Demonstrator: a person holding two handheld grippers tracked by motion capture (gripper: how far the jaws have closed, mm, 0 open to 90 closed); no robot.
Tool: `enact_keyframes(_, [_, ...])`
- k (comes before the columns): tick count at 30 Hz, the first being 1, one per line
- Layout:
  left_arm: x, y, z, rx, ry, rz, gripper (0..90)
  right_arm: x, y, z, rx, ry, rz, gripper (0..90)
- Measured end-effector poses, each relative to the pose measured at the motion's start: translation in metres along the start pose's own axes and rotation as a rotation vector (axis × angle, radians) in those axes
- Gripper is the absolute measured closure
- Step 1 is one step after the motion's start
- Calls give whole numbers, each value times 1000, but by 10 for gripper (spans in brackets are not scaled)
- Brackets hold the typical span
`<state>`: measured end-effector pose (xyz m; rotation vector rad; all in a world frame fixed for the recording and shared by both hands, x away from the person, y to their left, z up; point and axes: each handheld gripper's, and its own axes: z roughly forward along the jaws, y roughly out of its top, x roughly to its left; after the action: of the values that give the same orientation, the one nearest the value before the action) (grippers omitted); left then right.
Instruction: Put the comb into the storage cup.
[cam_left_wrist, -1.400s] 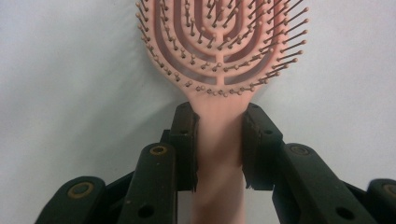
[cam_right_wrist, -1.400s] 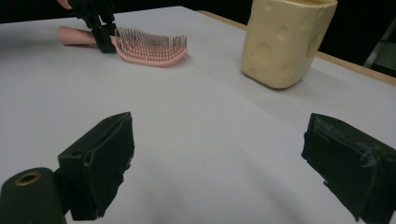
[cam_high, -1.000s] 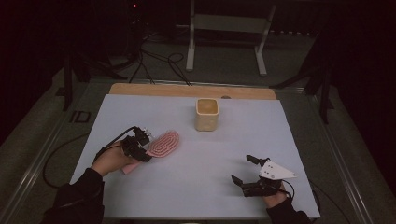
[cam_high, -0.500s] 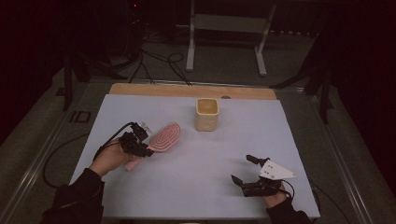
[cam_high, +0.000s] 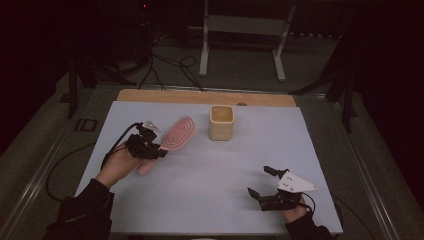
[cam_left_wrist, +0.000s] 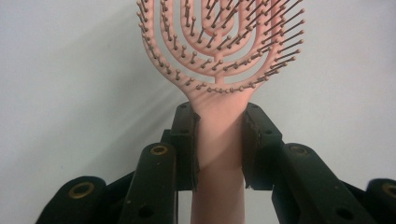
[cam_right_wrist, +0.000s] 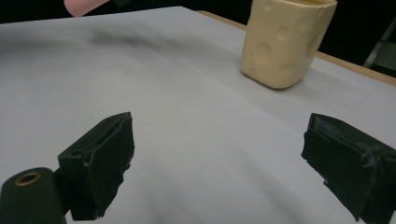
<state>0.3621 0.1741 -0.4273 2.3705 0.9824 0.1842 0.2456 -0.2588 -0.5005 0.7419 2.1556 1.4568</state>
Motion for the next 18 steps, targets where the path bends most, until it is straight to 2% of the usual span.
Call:
enact_keyframes(7, [-3, 10, -6, -75, 25, -10, 697, 0, 0, -1, -2, -3, -1, 87])
enact_keyframes(16, [-10, 26, -12, -144, 13, 9, 698, 0, 0, -1, 0, -5, -1, 87])
enact_keyframes(18, [-12, 30, -13, -159, 20, 19, 698, 0, 0, -1, 0, -5, 2, 87])
